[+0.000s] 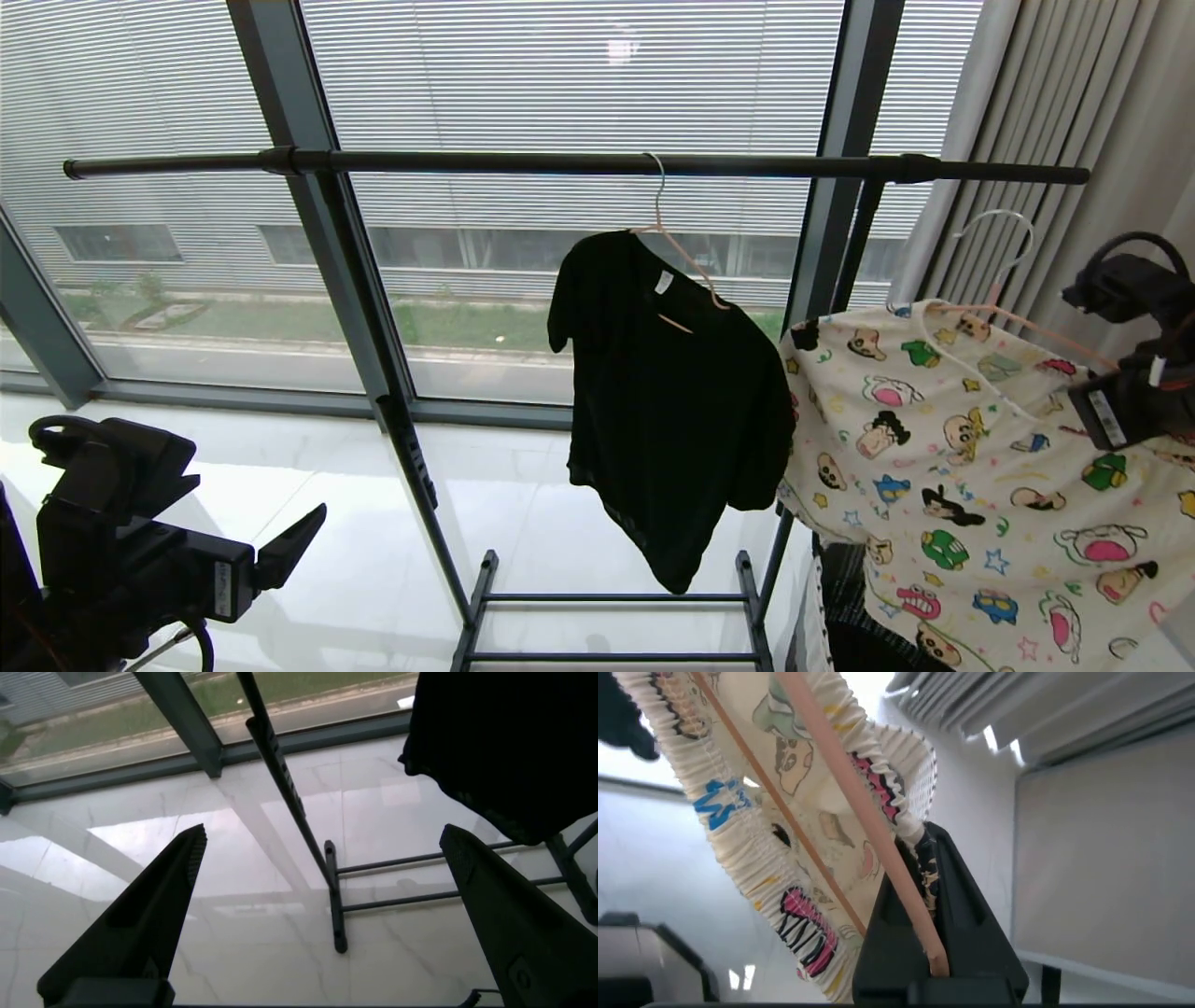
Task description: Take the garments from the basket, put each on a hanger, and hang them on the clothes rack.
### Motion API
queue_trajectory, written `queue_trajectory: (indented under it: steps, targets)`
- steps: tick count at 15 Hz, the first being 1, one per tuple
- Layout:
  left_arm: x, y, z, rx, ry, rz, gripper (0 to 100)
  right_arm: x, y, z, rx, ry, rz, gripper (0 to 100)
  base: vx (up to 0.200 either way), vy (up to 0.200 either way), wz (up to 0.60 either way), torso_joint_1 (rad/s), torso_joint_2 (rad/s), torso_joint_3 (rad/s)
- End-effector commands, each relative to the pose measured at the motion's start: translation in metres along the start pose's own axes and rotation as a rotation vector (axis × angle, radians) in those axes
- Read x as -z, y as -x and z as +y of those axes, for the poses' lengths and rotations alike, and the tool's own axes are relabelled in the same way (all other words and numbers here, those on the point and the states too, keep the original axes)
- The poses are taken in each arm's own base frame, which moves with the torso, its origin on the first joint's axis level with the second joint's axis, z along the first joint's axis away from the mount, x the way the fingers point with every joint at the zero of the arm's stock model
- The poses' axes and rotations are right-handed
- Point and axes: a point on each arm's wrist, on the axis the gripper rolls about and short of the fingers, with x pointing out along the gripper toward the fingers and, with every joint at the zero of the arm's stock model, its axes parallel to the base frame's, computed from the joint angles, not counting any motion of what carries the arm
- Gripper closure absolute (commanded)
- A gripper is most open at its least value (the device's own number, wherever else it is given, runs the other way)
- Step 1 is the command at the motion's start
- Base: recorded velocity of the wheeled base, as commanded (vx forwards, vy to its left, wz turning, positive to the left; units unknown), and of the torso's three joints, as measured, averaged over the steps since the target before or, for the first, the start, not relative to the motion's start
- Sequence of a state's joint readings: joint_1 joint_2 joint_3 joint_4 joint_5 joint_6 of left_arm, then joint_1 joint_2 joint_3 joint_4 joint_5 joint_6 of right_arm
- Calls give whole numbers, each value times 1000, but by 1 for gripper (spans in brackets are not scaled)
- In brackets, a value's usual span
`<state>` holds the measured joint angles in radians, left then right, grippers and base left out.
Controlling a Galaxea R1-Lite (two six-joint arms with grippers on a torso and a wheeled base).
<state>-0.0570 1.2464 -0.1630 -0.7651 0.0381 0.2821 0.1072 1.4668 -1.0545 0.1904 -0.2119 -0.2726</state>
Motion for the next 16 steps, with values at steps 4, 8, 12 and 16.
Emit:
queue_trajectory:
  steps: [4, 8, 12, 16]
  targets:
    - [-1, 0, 1, -21, 2, 1, 0, -65, -51, 34, -9, -63, 11, 100, 0, 0, 0, 0, 0, 0]
    - [-1, 0, 1, -22, 2, -1, 0, -89, -42, 64, -19, -211, 7, 100, 0, 0, 0, 0, 0, 0]
    - [-1, 0, 1, -22, 2, -2, 0, -100, -43, 76, -9, -266, -13, 100, 0, 0, 0, 0, 0, 0]
    - [-2, 1, 0, -15, 2, -6, 0, -109, -43, 75, -8, -261, -43, 100, 50, 0, 0, 1, 1, -1]
